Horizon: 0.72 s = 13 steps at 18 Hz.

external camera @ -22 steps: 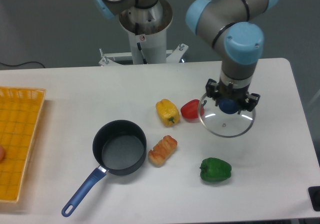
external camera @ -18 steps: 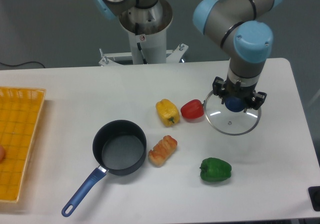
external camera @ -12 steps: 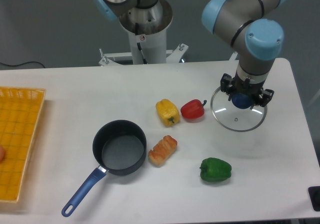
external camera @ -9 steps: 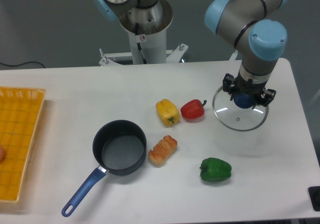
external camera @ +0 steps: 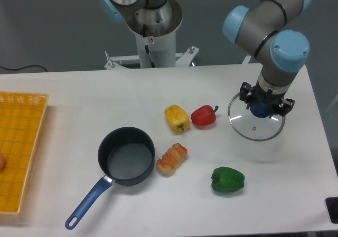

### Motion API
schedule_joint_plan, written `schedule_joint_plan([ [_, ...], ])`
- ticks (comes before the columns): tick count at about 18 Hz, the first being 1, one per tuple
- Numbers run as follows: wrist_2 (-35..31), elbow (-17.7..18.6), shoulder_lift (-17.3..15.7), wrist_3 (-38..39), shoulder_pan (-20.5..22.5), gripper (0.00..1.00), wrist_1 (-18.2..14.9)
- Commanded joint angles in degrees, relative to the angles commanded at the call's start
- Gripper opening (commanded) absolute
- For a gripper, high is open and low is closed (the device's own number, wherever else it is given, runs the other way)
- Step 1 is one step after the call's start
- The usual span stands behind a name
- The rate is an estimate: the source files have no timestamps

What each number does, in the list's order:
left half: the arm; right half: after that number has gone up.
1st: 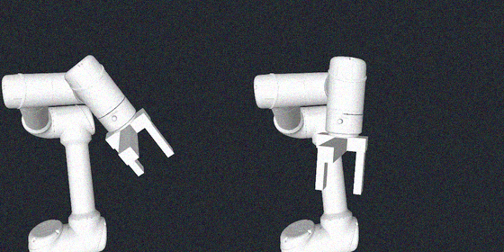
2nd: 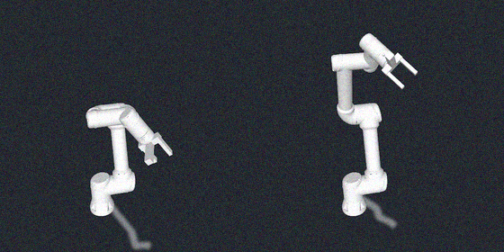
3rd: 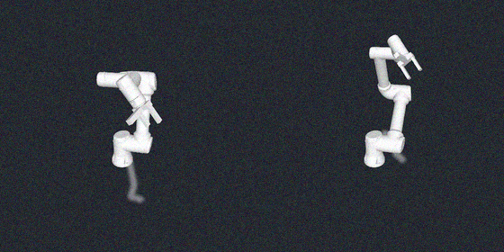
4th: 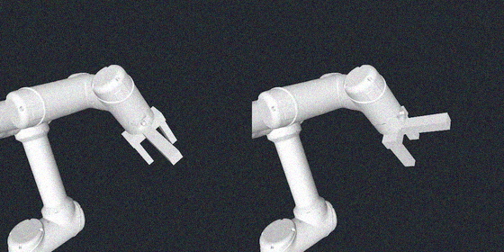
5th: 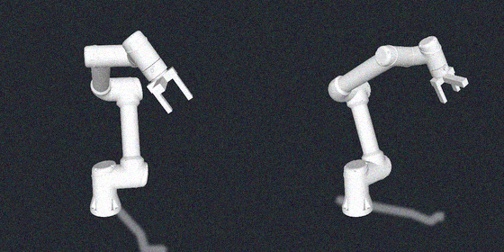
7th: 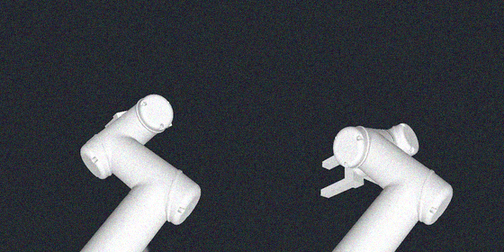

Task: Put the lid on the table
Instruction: 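Carry the clear glass lid with the gripper away from the red pepper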

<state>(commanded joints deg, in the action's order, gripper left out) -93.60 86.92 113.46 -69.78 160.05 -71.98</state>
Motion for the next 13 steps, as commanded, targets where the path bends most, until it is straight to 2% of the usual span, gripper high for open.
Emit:
schedule_joint_plan([
  [5, 0.0, -0.4, 2.4, 0.0, 0.1, 0.57, 2.6],
  [11, 0.0, -0.4, 4.3, 0.0, 0.5, 0.57, 3.8],
  [13, 0.0, -0.4, 5.2, 0.1, 0.5, 0.57, 5.5],
])
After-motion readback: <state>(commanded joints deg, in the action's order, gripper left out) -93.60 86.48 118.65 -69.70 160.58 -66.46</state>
